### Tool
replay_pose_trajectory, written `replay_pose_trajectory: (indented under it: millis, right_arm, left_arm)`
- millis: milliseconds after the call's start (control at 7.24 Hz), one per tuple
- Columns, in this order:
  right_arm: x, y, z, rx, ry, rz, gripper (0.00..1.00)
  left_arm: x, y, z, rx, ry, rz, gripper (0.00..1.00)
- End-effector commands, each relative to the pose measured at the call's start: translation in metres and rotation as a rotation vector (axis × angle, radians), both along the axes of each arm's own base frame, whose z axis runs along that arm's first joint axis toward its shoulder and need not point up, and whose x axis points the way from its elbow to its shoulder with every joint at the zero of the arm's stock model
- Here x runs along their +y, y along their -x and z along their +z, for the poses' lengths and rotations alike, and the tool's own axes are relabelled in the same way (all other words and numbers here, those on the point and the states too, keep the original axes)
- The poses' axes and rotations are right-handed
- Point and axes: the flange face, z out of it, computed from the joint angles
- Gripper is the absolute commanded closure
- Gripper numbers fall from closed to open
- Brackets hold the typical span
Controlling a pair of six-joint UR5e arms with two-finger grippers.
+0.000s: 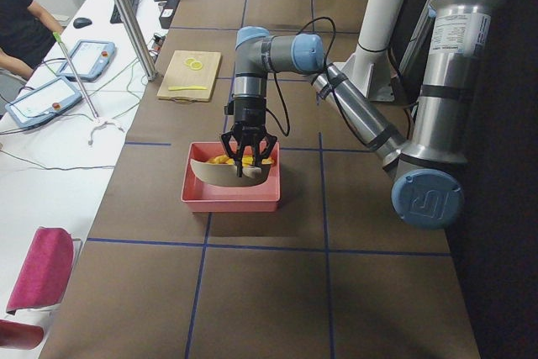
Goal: Sweep and dump trash into bin
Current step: 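Hold the dustpan tipped over the pink bin to empty it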
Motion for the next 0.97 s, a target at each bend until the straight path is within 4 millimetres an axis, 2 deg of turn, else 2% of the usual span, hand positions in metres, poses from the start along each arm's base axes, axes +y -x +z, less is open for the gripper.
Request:
replay_pose_trajectory:
  millis: [0,276,415,553,691,829]
  right_arm:
    - [0.007,-0.004,0.017,-0.001,0.007,0.006,1.0]
    - [0.012,-0.007,0.035,0.017,0.033,0.0,1.0]
    - [0.008,-0.004,0.051,0.013,0.052,0.0,1.0]
    - [0.002,0.002,0.072,0.014,0.082,-0.008,1.0]
    - [-0.003,0.005,0.098,0.01,0.086,-0.012,0.99]
    - [0.001,0.004,0.125,0.005,0.091,-0.015,0.99]
  left_arm:
    - [0.006,-0.016,-0.027,0.217,0.007,0.008,1.0]
    - [-0.003,-0.032,-0.059,0.361,-0.006,0.001,1.0]
    - [-0.009,-0.038,-0.076,0.395,-0.021,-0.023,1.0]
    - [-0.01,-0.049,-0.087,0.47,-0.016,-0.008,1.0]
    - [-0.01,-0.068,-0.104,0.518,-0.022,0.03,1.0]
    - [-0.004,-0.087,-0.11,0.528,-0.013,0.033,1.0]
